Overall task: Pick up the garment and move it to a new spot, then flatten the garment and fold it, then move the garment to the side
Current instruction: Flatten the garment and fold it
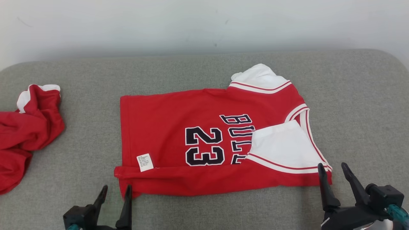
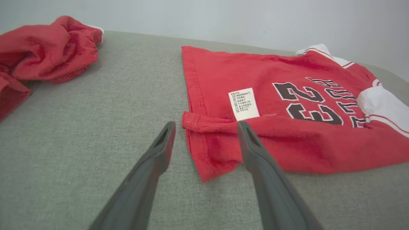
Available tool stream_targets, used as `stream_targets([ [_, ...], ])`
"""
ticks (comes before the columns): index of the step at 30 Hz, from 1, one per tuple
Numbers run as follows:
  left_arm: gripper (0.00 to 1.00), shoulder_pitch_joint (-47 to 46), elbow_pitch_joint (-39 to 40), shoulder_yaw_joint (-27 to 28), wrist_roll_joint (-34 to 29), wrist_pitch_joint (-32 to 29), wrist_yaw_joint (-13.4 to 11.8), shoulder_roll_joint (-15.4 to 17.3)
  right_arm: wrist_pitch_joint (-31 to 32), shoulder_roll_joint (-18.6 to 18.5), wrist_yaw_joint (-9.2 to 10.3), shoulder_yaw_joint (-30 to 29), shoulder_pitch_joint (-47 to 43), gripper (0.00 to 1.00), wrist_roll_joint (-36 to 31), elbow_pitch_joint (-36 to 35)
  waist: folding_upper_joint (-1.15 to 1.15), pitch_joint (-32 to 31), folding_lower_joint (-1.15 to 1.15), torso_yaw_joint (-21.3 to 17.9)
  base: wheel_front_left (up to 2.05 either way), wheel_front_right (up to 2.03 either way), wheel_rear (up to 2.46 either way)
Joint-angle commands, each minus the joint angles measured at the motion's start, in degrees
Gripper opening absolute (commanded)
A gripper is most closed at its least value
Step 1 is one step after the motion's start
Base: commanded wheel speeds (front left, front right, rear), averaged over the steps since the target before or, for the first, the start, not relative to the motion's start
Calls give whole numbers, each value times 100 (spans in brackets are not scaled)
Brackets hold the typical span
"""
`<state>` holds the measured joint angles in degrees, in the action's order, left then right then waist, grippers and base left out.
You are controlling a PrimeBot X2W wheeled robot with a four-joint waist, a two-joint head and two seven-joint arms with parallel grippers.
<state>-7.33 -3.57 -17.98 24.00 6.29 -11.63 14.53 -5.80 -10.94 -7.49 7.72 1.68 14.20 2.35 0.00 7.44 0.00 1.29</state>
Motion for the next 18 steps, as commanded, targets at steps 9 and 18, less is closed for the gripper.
stream_targets([
  [9,100,-187,-414,-23,414,-317,164,-110,-47,-196,-1,68,471,100,228,842,0,300,0,-48,0,0,0],
  [18,100,-328,-680,-57,709,-575,299,-221,-32,-310,-1,223,992,100,405,1821,0,501,0,-10,0,0,0],
])
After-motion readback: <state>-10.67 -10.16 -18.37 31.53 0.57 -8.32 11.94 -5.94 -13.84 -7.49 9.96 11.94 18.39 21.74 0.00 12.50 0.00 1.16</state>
